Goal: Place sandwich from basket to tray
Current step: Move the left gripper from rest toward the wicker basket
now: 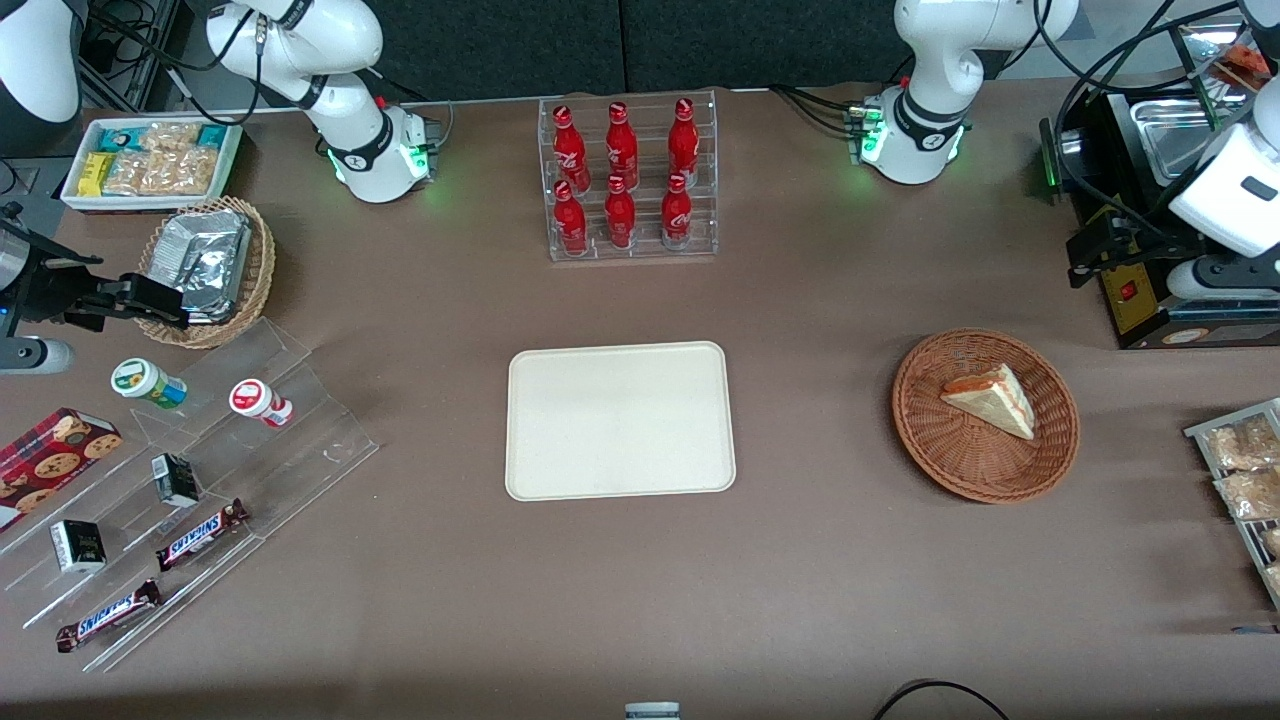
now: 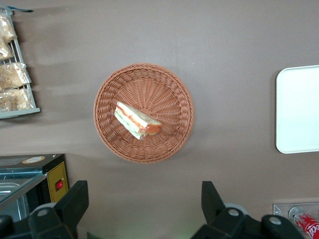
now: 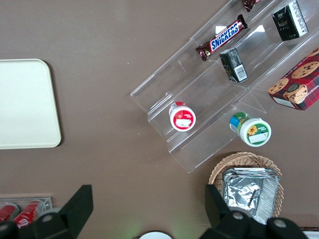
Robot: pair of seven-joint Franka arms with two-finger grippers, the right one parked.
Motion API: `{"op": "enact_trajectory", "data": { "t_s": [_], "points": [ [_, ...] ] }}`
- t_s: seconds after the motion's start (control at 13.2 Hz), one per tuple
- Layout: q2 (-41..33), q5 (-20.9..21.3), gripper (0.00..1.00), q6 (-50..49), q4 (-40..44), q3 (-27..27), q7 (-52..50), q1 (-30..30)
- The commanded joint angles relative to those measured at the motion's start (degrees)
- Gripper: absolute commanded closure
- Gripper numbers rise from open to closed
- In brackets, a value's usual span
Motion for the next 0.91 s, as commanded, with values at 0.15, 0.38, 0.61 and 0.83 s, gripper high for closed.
{"op": "enact_trajectory", "data": {
  "t_s": [0.15, 0.38, 0.61, 0.83],
  "points": [
    [0.7, -0.2, 0.00, -0.6, 1.6, -0.2, 0.7, 0.4],
    [2.8, 0.2, 0.00, -2.1, 0.8, -0.2, -0.8, 0.5],
    [3.9, 0.3, 0.00, -0.1, -3.7, 0.2, -18.4, 1.8],
    [3.0, 0.2, 0.00, 8.0, -10.3, 0.2, -30.4, 4.3]
  ]
}}
